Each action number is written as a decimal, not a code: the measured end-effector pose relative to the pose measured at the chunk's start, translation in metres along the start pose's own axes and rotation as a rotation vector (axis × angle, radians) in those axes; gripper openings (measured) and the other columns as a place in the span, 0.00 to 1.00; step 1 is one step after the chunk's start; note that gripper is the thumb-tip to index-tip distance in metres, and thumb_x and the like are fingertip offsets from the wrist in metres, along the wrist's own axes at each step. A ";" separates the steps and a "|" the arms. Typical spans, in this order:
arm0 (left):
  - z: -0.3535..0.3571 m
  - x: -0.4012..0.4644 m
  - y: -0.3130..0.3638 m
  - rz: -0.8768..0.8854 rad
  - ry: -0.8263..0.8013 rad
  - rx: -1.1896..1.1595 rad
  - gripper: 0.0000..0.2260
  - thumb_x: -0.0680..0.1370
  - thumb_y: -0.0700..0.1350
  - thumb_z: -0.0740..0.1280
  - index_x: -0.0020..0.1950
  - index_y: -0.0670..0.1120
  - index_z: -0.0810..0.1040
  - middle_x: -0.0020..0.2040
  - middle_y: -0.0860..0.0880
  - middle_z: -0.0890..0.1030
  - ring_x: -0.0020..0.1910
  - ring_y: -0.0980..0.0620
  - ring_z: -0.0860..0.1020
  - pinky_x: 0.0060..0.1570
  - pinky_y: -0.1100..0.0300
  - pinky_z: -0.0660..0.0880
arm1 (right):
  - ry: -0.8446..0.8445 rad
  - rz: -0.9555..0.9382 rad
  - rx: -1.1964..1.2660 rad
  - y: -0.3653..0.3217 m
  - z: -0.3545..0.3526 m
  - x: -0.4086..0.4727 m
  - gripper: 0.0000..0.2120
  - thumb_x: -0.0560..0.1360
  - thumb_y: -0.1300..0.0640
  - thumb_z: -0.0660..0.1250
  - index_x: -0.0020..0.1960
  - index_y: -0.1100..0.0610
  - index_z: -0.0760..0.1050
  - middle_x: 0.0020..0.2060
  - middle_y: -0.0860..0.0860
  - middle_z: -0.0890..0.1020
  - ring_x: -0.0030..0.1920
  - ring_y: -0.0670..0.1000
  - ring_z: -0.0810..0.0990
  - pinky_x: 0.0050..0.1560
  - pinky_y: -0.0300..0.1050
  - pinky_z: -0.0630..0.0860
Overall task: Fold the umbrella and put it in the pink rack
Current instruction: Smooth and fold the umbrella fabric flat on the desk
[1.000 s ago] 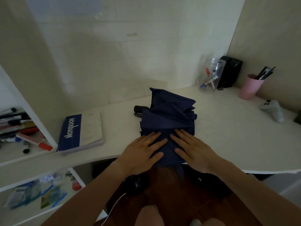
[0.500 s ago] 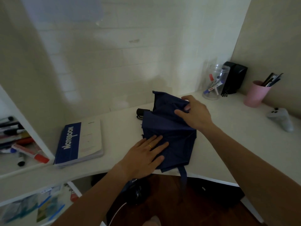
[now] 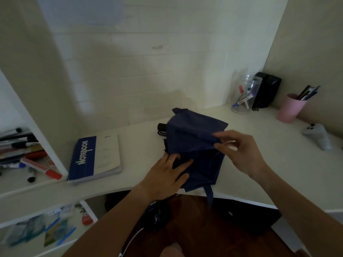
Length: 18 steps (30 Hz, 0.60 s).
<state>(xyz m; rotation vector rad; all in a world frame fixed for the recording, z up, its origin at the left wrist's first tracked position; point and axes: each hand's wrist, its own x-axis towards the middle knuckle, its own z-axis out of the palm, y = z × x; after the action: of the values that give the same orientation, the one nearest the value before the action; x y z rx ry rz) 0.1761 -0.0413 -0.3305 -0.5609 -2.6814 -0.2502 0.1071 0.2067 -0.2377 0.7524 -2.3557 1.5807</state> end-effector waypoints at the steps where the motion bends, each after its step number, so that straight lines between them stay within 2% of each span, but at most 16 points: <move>1: 0.002 -0.001 0.001 -0.010 0.016 -0.006 0.24 0.84 0.59 0.52 0.79 0.54 0.64 0.72 0.43 0.70 0.67 0.43 0.69 0.67 0.49 0.72 | -0.008 -0.017 -0.023 0.004 0.002 -0.010 0.12 0.71 0.68 0.74 0.49 0.53 0.84 0.42 0.49 0.84 0.41 0.46 0.82 0.47 0.35 0.78; 3: 0.001 -0.001 0.003 -0.075 0.046 -0.083 0.25 0.83 0.59 0.56 0.78 0.51 0.67 0.72 0.44 0.74 0.67 0.43 0.71 0.66 0.49 0.73 | -0.007 -0.051 -0.068 0.014 0.004 -0.027 0.10 0.71 0.69 0.74 0.46 0.54 0.84 0.43 0.50 0.85 0.42 0.49 0.82 0.48 0.39 0.79; 5: -0.006 -0.006 0.012 -0.182 0.099 -0.271 0.22 0.81 0.58 0.62 0.72 0.49 0.71 0.63 0.46 0.79 0.59 0.46 0.76 0.57 0.54 0.75 | -0.005 -0.102 -0.129 0.022 0.003 -0.040 0.11 0.71 0.68 0.74 0.46 0.54 0.83 0.43 0.49 0.84 0.43 0.49 0.81 0.47 0.40 0.78; 6: -0.014 -0.008 0.016 -0.258 0.093 -0.413 0.19 0.79 0.55 0.65 0.68 0.50 0.71 0.59 0.47 0.79 0.55 0.49 0.78 0.52 0.58 0.75 | -0.011 -0.127 -0.172 0.026 0.003 -0.046 0.11 0.71 0.68 0.74 0.46 0.53 0.83 0.44 0.47 0.84 0.43 0.49 0.81 0.46 0.40 0.77; 9: -0.026 -0.001 0.008 -0.537 -0.081 -0.925 0.17 0.74 0.43 0.66 0.58 0.50 0.63 0.50 0.50 0.77 0.47 0.52 0.77 0.46 0.57 0.74 | -0.039 -0.168 -0.290 0.036 0.003 -0.061 0.12 0.71 0.66 0.75 0.46 0.50 0.83 0.45 0.42 0.84 0.46 0.44 0.81 0.45 0.37 0.75; 10: -0.028 0.004 0.003 -0.626 -0.119 -1.014 0.14 0.73 0.40 0.64 0.56 0.49 0.64 0.49 0.50 0.76 0.48 0.51 0.76 0.46 0.58 0.74 | -0.049 -0.168 -0.319 0.038 0.002 -0.064 0.12 0.71 0.66 0.75 0.47 0.49 0.83 0.46 0.41 0.83 0.46 0.43 0.80 0.46 0.35 0.74; 12: -0.033 0.013 -0.011 -0.743 -0.171 -1.110 0.08 0.79 0.36 0.62 0.52 0.49 0.72 0.54 0.48 0.80 0.50 0.51 0.78 0.48 0.59 0.77 | -0.081 -0.180 -0.372 0.042 0.000 -0.066 0.14 0.70 0.67 0.75 0.47 0.49 0.83 0.46 0.40 0.83 0.48 0.42 0.79 0.47 0.30 0.72; 14: -0.036 0.010 -0.004 -0.731 -0.100 -1.175 0.09 0.84 0.47 0.60 0.56 0.49 0.79 0.59 0.52 0.83 0.53 0.55 0.82 0.54 0.62 0.78 | -0.127 -0.208 -0.423 0.043 -0.002 -0.068 0.14 0.70 0.67 0.75 0.47 0.48 0.83 0.47 0.40 0.83 0.49 0.41 0.78 0.49 0.28 0.70; 16: -0.040 0.005 0.009 -0.673 0.000 -1.132 0.18 0.80 0.60 0.63 0.56 0.48 0.80 0.56 0.54 0.84 0.55 0.54 0.82 0.57 0.60 0.77 | -0.166 -0.223 -0.481 0.041 -0.004 -0.069 0.13 0.70 0.64 0.75 0.46 0.47 0.82 0.47 0.40 0.82 0.49 0.41 0.78 0.50 0.29 0.71; 18: -0.036 -0.003 0.012 -0.611 0.069 -0.950 0.15 0.76 0.59 0.70 0.52 0.49 0.76 0.51 0.53 0.84 0.52 0.53 0.82 0.53 0.57 0.79 | -0.166 -0.212 -0.507 0.034 -0.003 -0.070 0.07 0.71 0.58 0.75 0.44 0.46 0.82 0.45 0.39 0.82 0.48 0.43 0.78 0.49 0.36 0.74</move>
<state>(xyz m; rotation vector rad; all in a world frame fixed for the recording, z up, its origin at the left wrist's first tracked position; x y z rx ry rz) 0.1960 -0.0407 -0.2979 0.0710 -2.4496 -1.7003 0.1482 0.2405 -0.2944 0.9929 -2.5278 0.8106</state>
